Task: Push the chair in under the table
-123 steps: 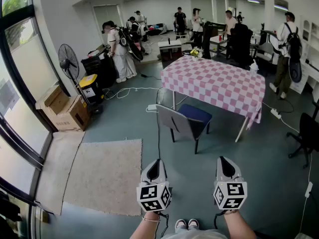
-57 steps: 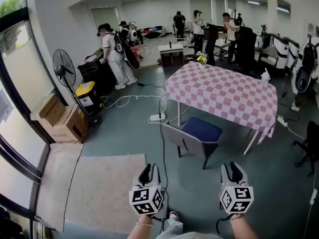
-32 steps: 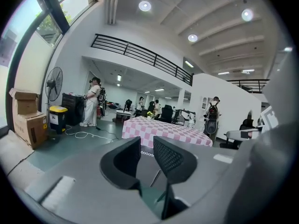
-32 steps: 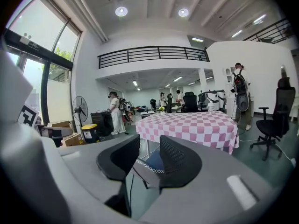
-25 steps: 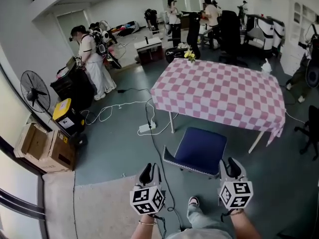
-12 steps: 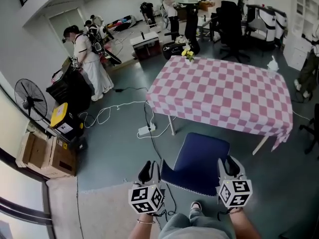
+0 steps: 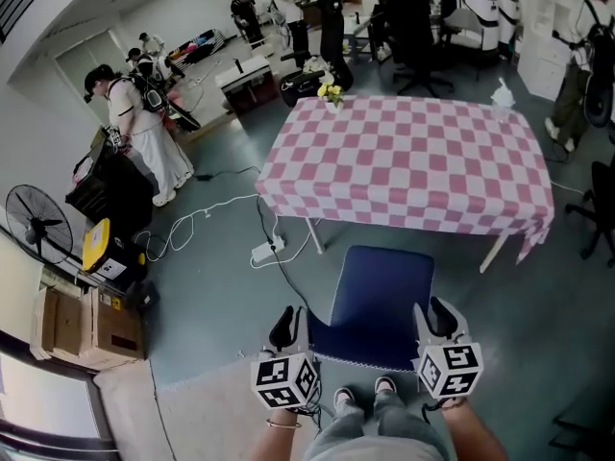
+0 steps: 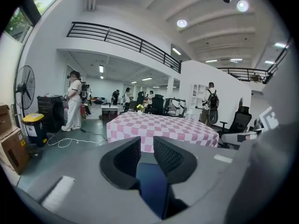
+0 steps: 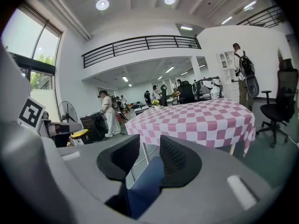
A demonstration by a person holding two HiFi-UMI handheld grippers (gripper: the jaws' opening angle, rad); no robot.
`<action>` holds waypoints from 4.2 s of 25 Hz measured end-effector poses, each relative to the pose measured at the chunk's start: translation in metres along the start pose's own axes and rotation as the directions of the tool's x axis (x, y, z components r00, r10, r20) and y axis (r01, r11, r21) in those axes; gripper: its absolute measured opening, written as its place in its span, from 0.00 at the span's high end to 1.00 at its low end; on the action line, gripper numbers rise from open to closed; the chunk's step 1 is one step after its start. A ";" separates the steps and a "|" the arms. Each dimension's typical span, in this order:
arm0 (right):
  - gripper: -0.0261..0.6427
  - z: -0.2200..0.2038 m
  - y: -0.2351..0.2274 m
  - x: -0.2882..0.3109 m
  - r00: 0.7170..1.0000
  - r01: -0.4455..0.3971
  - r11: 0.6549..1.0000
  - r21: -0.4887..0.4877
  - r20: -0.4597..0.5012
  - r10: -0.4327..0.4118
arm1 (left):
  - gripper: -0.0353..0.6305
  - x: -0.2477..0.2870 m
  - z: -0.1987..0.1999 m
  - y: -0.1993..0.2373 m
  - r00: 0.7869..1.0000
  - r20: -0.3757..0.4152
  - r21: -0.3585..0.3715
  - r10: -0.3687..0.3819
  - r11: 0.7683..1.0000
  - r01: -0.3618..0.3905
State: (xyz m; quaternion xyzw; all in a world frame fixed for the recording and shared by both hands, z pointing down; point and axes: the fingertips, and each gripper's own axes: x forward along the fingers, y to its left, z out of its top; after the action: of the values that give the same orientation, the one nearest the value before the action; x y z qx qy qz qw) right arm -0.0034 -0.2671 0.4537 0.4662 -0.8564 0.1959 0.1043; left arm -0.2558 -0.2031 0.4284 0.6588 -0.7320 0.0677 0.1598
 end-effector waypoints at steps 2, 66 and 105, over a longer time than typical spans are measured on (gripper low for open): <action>0.78 -0.003 0.005 -0.003 1.000 0.018 1.000 0.016 0.004 -0.018 | 0.82 0.002 -0.004 0.002 0.999 -0.015 0.006 -0.031 0.999 0.031; 0.80 -0.200 0.052 -0.027 0.661 -0.531 0.652 -0.541 -0.746 -0.081 | 0.82 -0.010 -0.209 -0.043 0.525 -0.786 0.537 -0.327 0.060 0.841; 0.79 -0.109 -0.074 0.136 0.736 -0.434 0.647 -0.626 -0.661 -0.146 | 0.81 0.202 -0.147 -0.086 0.709 -0.644 0.675 -0.288 0.223 0.704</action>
State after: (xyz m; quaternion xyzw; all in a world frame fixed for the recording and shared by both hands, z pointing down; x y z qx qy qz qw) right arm -0.0158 -0.3591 0.6189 0.2041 -0.7999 -0.0146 0.5641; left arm -0.1664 -0.3584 0.6217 0.8099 -0.2711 0.5163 -0.0630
